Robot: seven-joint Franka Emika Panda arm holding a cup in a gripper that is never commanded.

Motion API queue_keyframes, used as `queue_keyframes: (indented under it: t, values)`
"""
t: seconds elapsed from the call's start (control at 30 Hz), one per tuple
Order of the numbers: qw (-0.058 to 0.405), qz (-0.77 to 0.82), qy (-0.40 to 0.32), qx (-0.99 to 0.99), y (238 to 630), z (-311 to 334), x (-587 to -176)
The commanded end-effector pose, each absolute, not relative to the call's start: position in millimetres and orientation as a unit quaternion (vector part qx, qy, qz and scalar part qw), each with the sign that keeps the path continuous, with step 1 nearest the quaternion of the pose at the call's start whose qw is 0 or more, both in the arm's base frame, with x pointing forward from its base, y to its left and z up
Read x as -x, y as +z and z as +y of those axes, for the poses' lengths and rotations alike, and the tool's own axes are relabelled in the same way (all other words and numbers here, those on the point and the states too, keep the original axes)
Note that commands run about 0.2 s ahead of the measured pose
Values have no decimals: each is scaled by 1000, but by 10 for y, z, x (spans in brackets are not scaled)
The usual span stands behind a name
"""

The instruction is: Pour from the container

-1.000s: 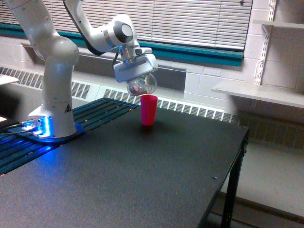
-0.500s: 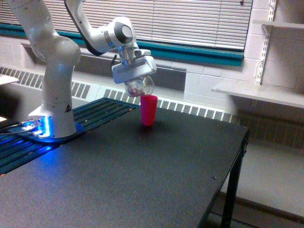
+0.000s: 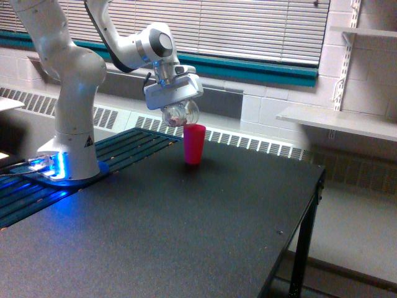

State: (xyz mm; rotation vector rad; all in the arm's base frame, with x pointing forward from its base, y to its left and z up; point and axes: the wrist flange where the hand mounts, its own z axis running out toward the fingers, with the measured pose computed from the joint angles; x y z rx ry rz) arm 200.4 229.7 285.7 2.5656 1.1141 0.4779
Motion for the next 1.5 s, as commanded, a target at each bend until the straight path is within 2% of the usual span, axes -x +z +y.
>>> queue_keyframes:
  t: [0.03,0.57,1.03,1.5]
  values:
    - [165,403,152,-887,2740,2213,-1920]
    - [172,409,145,-884,2700,2227,-1885]
    - [170,405,159,-884,2838,2435,-2050]
    - [179,421,159,-875,2817,2570,-2112]
